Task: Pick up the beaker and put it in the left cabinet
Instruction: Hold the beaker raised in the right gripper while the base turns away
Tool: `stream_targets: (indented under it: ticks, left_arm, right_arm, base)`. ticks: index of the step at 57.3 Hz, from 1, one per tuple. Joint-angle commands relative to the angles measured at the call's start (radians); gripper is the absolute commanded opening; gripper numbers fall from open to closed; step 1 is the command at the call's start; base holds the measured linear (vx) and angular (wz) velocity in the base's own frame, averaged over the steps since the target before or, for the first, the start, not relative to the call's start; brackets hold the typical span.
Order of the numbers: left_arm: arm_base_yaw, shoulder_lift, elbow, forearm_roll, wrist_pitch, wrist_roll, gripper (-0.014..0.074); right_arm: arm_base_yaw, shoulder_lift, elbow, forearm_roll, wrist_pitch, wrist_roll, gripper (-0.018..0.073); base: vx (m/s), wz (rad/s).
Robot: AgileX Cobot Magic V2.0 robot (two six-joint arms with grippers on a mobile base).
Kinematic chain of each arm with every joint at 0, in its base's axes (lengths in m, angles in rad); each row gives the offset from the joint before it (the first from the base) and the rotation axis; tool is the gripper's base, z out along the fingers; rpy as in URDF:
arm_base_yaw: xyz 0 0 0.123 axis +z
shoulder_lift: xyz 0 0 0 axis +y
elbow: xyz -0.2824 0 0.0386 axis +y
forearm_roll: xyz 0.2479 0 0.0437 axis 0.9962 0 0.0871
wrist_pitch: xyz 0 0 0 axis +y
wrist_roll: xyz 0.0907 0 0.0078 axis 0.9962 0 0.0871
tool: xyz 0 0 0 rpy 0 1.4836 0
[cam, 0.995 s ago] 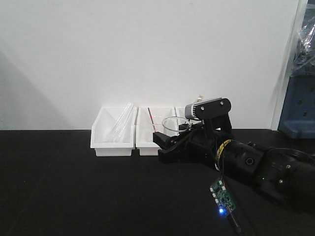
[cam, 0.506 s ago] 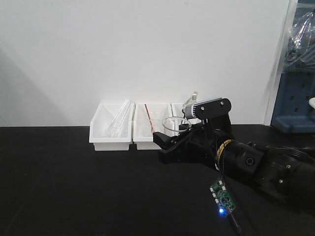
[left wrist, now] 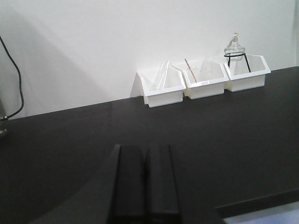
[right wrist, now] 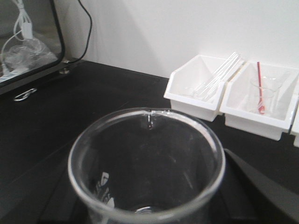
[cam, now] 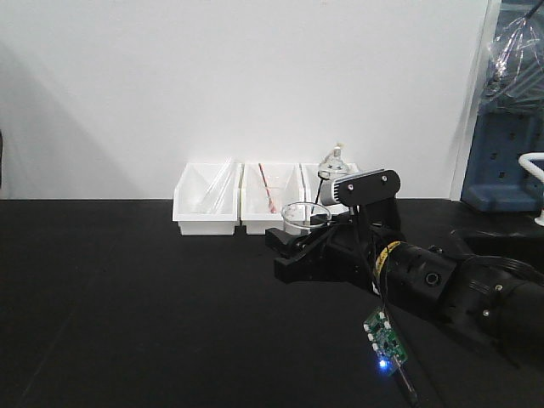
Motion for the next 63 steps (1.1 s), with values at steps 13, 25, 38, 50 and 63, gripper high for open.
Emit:
stream_targets:
  ticks: [13, 25, 38, 50, 63]
  left_arm:
    - [-0.001, -0.018, 0.016, -0.003, -0.084, -0.003, 0.0001]
    - [-0.001, -0.018, 0.016, -0.003, -0.084, -0.003, 0.0001]
    - [-0.001, -0.018, 0.016, -0.003, -0.084, -0.003, 0.0001]
    - [-0.001, -0.018, 0.016, -0.003, -0.084, -0.003, 0.0001]
    - [-0.001, -0.018, 0.016, -0.003, -0.084, -0.003, 0.0001]
  right_arm:
    - [-0.004, -0.044, -0.028, 0.013, -0.056, -0.001, -0.0001]
    - [-0.004, -0.044, -0.028, 0.013, -0.056, -0.001, -0.0001]
    - [-0.004, -0.044, -0.028, 0.013, -0.056, -0.001, -0.0001]
    - [-0.004, -0.044, -0.028, 0.013, -0.056, -0.001, -0.0001]
    - [-0.004, -0.044, -0.028, 0.013, -0.058, -0.001, -0.0001]
  base:
    - [-0.24, 0.12]
    - [-0.24, 0.09]
    - [-0.23, 0.1]
    - [-0.21, 0.12]
    - [-0.2, 0.18]
